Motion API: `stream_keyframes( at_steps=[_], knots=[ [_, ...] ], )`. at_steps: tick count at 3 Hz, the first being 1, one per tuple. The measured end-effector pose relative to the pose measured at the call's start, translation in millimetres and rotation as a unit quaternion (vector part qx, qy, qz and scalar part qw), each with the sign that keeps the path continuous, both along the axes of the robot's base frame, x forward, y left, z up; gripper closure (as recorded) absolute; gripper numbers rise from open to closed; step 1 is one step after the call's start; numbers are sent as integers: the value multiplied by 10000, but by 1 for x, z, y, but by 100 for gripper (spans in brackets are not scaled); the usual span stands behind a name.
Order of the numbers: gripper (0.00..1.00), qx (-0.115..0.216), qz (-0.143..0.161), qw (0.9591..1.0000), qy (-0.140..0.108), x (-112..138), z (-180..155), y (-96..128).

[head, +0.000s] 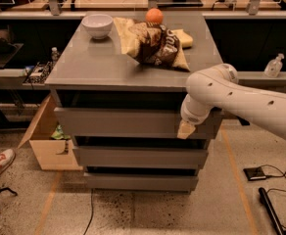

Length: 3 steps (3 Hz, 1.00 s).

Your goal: Open top drawer

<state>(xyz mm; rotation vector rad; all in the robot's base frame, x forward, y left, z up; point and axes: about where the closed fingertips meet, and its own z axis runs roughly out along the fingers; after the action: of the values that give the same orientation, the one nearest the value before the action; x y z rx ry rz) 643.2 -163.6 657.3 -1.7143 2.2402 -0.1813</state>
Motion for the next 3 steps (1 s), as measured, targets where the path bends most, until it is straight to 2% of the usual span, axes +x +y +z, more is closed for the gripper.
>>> stream_keyframes(
  at_steps=[1, 2, 3],
  knots=[
    [65, -14, -152, 9999, 26, -9, 3, -13],
    [88, -91, -380, 9991, 159, -35, 8, -30],
    [100, -91, -380, 9991, 159, -36, 8, -30]
  ],
)
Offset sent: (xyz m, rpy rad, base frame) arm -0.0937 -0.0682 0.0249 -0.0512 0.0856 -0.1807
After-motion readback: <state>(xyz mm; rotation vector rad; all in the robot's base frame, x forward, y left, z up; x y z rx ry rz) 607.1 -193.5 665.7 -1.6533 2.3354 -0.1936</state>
